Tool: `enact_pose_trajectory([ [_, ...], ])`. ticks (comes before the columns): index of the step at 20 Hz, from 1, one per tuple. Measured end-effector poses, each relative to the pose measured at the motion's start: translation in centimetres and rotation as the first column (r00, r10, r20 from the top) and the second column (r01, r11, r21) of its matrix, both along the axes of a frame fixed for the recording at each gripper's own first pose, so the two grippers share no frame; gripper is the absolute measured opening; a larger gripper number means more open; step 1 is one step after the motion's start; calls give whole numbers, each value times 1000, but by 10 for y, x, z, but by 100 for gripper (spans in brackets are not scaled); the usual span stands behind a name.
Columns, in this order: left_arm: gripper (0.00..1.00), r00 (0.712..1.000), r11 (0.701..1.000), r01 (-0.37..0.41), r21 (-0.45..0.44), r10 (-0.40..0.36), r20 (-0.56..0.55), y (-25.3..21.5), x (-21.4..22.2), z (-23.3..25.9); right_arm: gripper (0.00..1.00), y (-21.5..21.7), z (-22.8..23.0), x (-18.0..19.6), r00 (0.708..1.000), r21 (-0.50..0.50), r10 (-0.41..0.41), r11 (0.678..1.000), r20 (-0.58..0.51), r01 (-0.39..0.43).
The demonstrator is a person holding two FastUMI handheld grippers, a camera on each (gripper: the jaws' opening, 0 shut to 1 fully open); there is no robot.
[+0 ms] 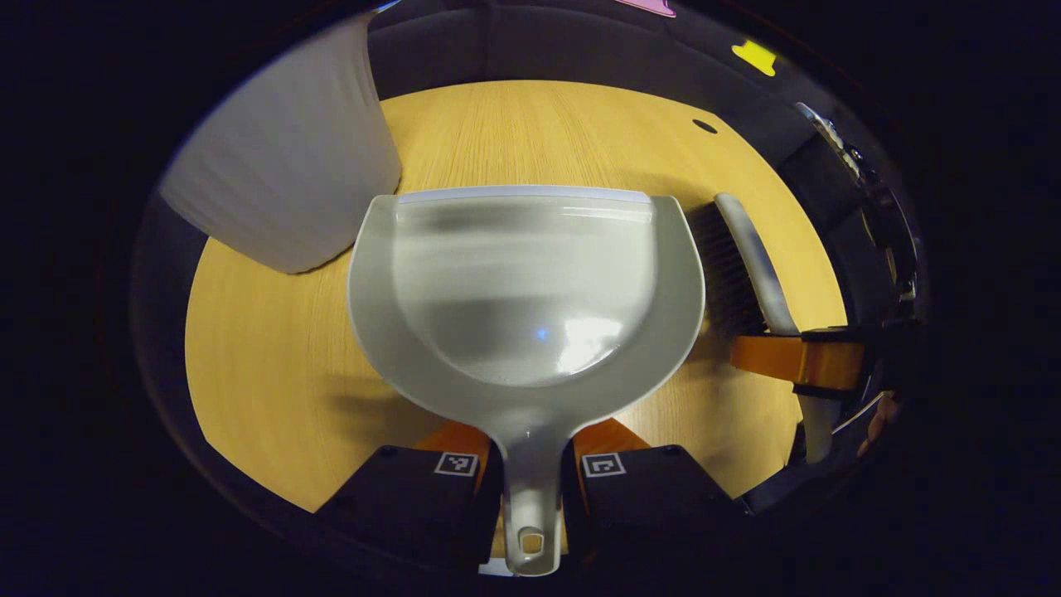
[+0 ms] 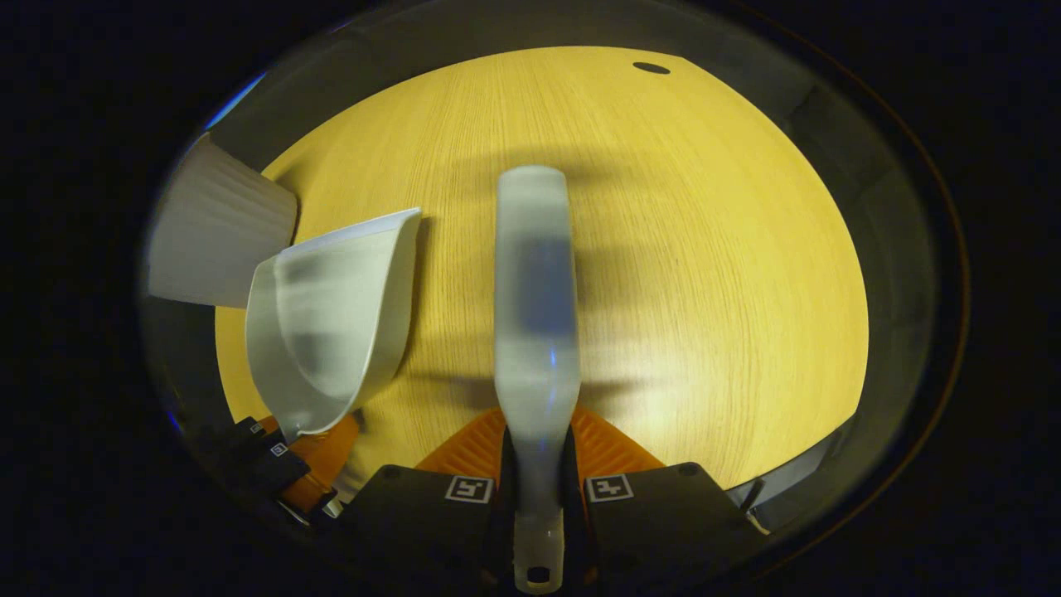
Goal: Pick up the small broom and dustpan from the desktop, sweep the trash into the dustpan with the broom, and then empty the trash into the garbage bin.
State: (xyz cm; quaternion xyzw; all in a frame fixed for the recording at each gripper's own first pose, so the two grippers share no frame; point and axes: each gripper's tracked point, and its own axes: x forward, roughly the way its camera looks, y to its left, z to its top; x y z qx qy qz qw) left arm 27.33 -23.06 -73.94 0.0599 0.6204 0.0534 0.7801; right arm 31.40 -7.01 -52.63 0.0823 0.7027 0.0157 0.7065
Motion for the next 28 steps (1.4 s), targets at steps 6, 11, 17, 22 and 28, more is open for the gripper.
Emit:
enact_pose_trajectory([
  [6,30,997,999,-26,36,28,-67,1,0,-1,26,4,-1,-10,994,-2,75,997,-79,-76],
  [11,30,996,998,-45,36,48,-81,0,1,-2,29,-2,-2,-11,993,2,66,998,-102,-66],
  [17,80,996,998,-52,37,54,-64,-9,1,8,80,-2,13,-2,996,22,64,998,-57,-62],
  [22,80,999,999,-43,29,43,-6,-18,-8,32,98,-5,40,7,999,56,38,998,24,-40],
  [28,81,959,998,38,-52,-22,284,-46,-35,113,97,-17,131,12,942,46,41,997,333,-60],
])
